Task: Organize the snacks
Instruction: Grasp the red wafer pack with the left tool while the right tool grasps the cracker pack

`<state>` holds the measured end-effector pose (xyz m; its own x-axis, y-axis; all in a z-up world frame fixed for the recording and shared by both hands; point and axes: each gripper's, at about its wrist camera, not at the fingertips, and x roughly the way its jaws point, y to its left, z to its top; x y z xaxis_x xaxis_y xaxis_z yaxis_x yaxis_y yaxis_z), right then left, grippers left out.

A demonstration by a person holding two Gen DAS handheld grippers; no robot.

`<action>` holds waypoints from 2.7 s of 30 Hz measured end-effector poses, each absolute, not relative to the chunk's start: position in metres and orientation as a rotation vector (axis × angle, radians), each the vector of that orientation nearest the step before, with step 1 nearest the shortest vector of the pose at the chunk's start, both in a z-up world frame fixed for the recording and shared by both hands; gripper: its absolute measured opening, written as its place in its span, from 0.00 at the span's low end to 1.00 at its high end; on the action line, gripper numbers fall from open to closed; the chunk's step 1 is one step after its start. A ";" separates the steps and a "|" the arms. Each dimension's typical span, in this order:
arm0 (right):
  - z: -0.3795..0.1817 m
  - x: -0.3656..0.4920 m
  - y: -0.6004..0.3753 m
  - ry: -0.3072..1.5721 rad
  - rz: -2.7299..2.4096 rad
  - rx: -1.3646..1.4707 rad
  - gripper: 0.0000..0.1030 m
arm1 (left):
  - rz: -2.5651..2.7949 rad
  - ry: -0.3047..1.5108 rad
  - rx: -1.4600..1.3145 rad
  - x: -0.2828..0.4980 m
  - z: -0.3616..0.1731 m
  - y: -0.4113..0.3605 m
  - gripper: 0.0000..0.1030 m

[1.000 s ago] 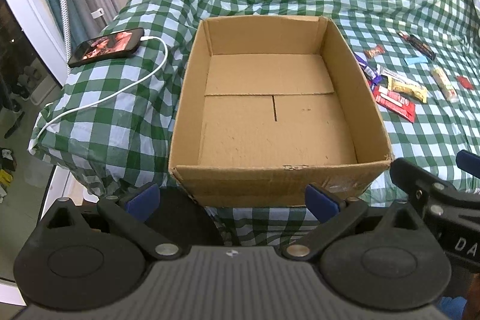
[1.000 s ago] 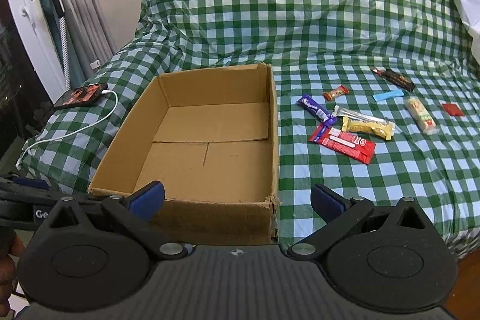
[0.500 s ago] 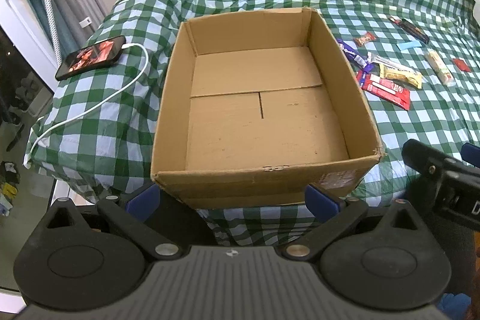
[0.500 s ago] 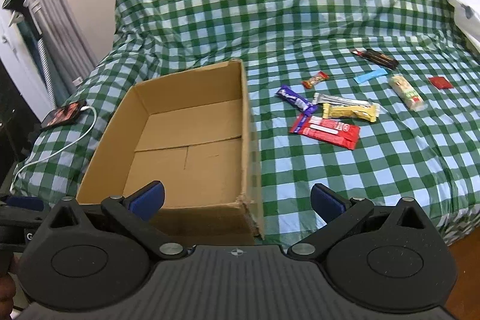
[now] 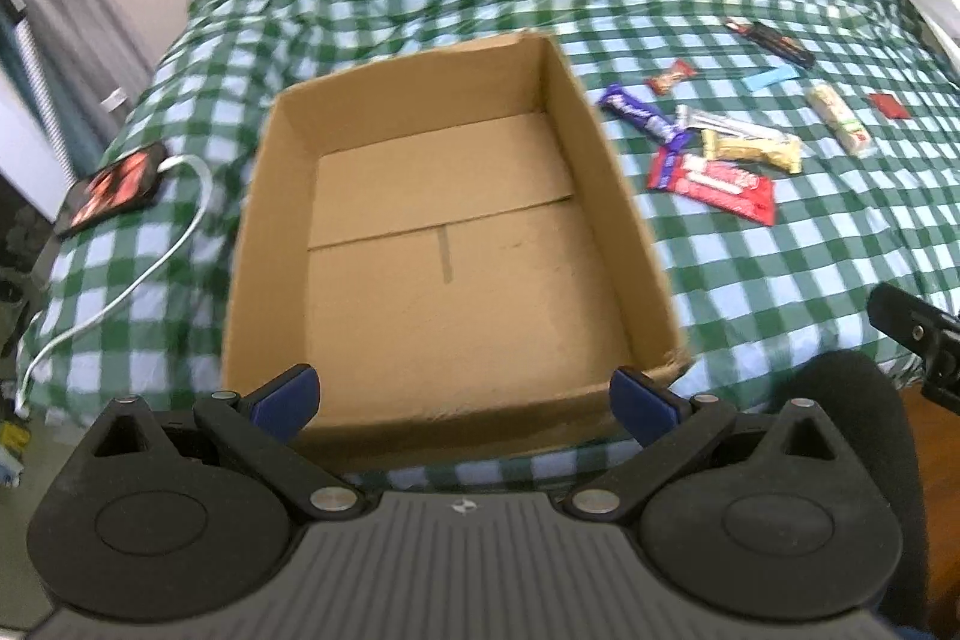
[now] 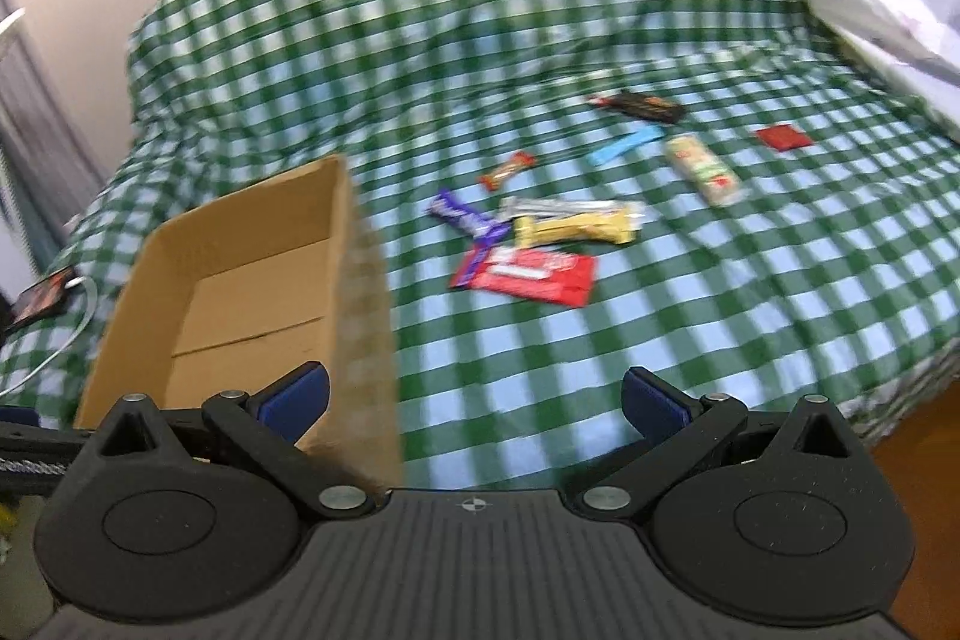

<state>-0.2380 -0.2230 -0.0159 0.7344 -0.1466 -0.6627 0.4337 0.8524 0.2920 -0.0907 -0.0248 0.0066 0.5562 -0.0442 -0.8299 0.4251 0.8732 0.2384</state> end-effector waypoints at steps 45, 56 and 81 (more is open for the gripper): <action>-0.193 -0.015 -0.532 0.833 -0.516 0.220 1.00 | 0.018 1.600 -0.103 0.140 -0.212 -0.272 1.00; -0.201 -0.013 -0.536 0.845 -0.509 0.263 0.99 | 0.037 1.624 -0.088 0.158 -0.212 -0.284 1.00; -0.130 -0.131 -0.427 0.755 -0.532 0.347 0.38 | -0.494 1.144 0.172 0.001 -0.101 -0.201 0.42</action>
